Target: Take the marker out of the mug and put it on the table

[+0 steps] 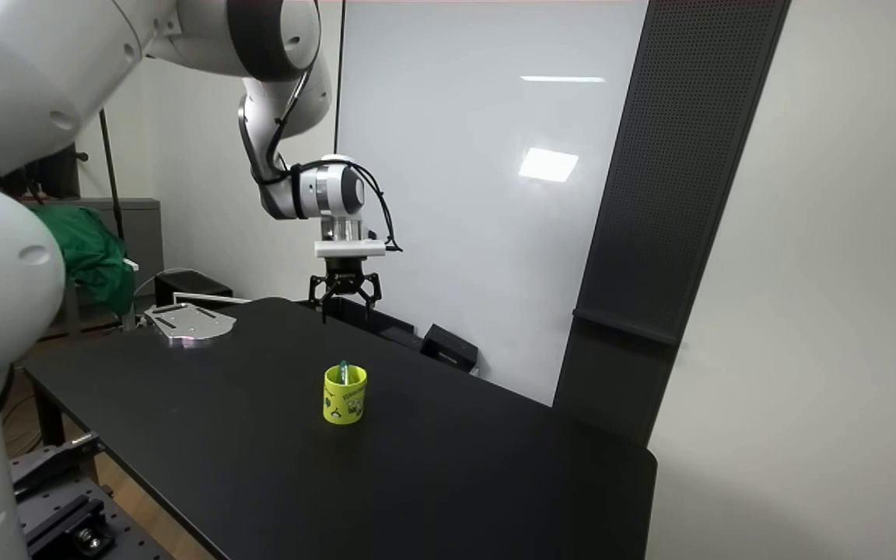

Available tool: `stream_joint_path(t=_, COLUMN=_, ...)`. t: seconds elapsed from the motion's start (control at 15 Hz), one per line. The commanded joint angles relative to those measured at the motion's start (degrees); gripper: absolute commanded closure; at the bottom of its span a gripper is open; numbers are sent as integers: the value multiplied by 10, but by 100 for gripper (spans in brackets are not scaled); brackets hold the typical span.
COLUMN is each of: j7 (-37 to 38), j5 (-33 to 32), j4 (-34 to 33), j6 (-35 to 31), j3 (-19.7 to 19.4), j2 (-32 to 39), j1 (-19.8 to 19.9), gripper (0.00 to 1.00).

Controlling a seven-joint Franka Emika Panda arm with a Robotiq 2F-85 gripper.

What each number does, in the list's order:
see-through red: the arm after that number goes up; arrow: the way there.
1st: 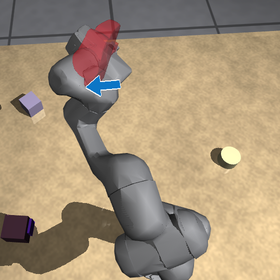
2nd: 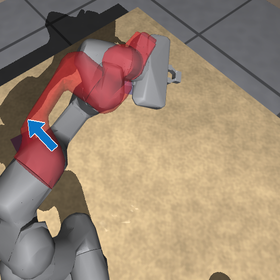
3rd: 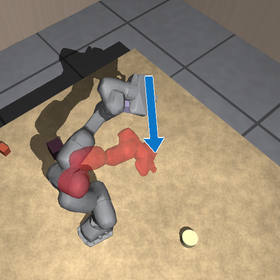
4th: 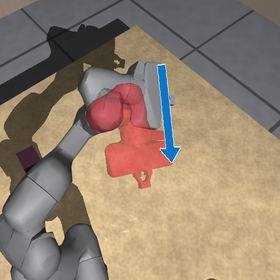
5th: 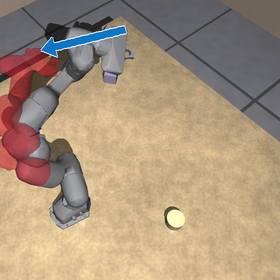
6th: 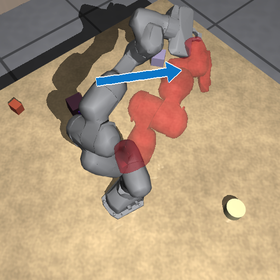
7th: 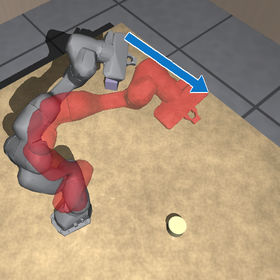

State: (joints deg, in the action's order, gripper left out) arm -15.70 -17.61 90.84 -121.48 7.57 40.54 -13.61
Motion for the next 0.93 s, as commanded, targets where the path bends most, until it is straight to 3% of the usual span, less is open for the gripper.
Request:
stream_joint_path(t=0.0, j7=11, j5=-1, j4=-35, j6=7, j3=-5, j2=40, j1=-6, gripper=0)
stream_joint_path(t=0.87, j7=3, j5=12, j4=-50, j6=5, j3=-1, j2=80, j1=-2, gripper=0)
